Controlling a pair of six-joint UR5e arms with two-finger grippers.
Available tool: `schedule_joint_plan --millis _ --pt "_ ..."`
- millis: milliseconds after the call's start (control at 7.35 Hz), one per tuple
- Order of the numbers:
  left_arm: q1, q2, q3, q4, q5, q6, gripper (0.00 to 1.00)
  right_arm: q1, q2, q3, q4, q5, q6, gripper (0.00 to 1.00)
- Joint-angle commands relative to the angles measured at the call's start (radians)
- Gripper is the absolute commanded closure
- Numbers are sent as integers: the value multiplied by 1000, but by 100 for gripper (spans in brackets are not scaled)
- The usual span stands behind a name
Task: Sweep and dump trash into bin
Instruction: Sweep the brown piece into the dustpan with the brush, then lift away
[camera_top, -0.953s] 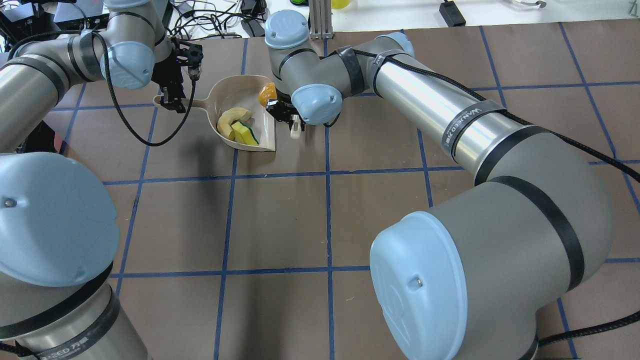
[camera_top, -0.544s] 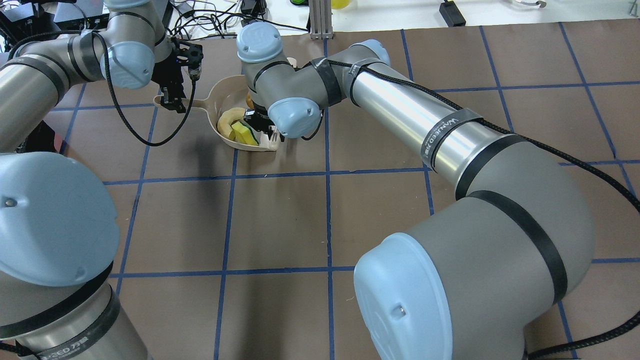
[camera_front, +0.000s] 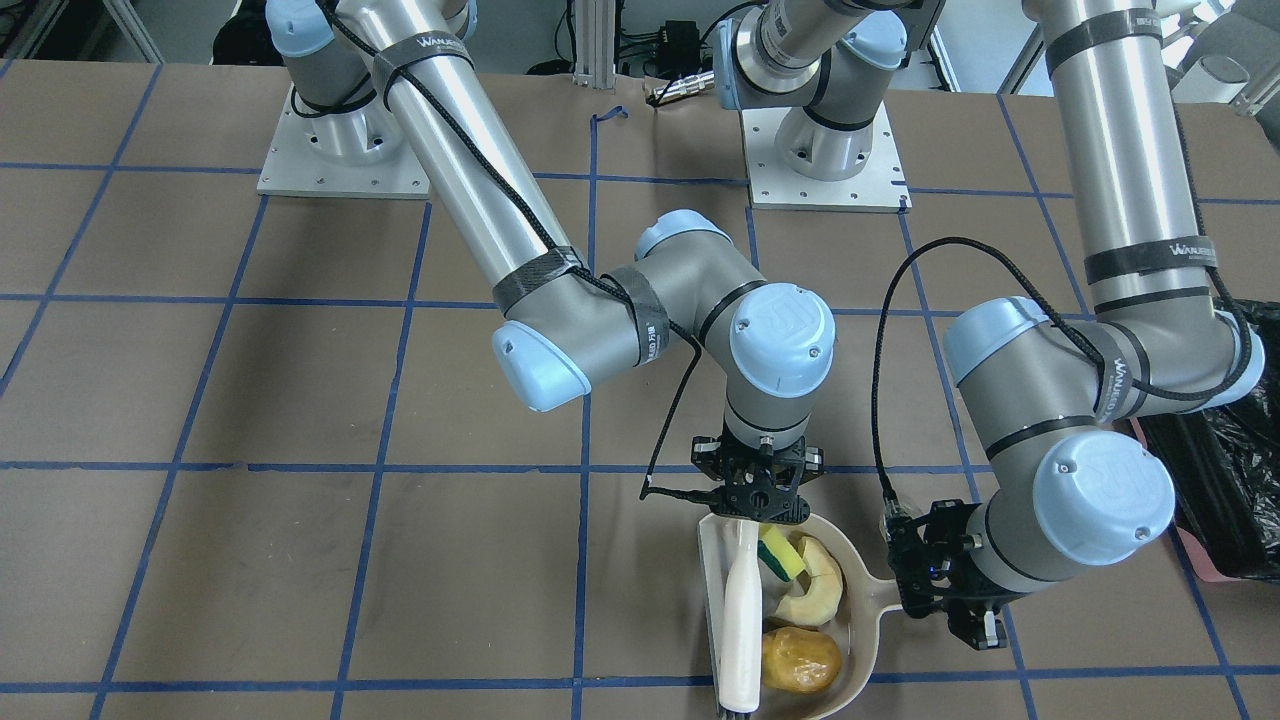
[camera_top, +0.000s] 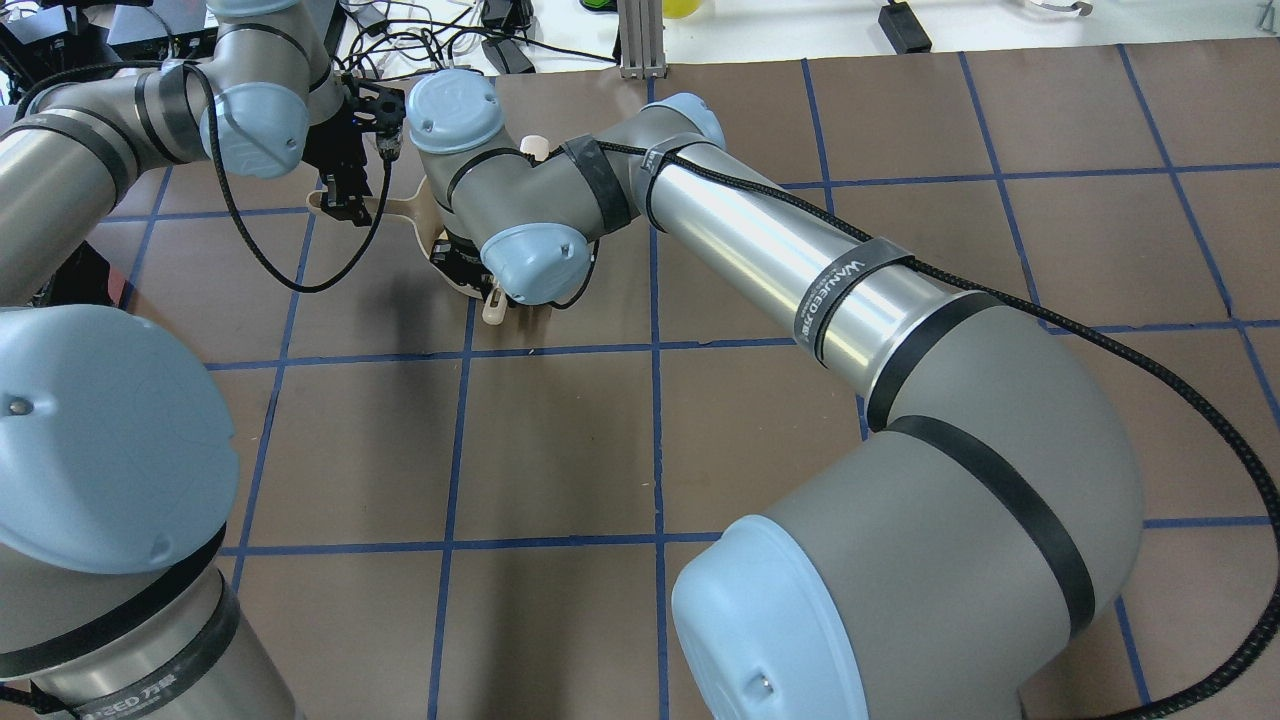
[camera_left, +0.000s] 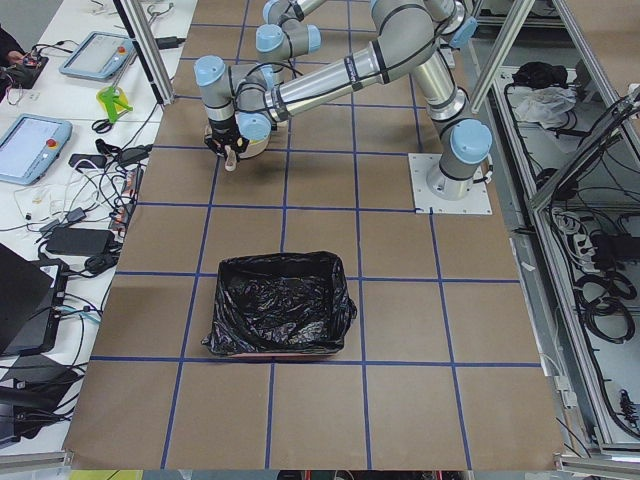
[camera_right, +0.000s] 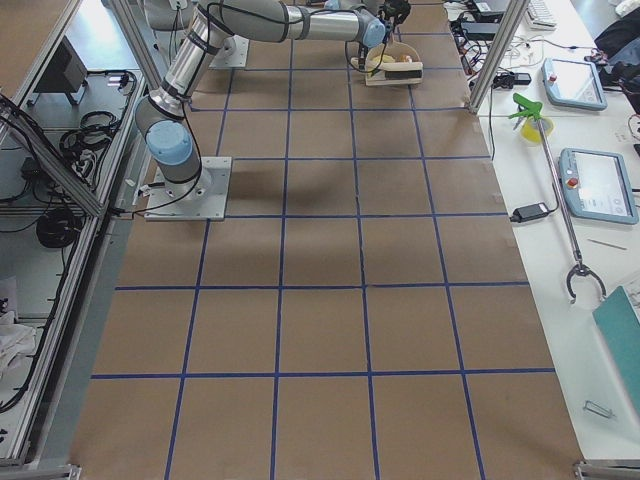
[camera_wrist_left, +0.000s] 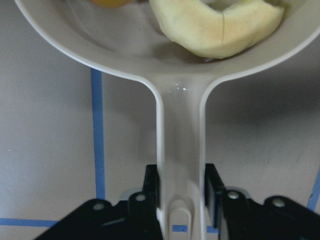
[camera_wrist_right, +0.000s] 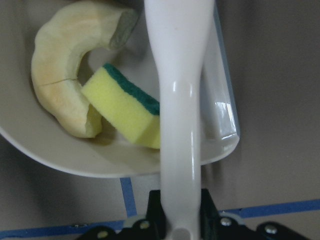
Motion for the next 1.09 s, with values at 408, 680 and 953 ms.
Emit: schedule_joint_plan --millis 408,680,953 --pt "0 7 0 0 -9 1 90 -159 -155 45 187 -28 -182 100" --pt "15 14 -2 -8 -78 -4 91 -279 -308 192 244 -50 -280 100" --pt "64 30 1 -44 -138 -1 95 -438 -516 443 224 -53 -529 100"
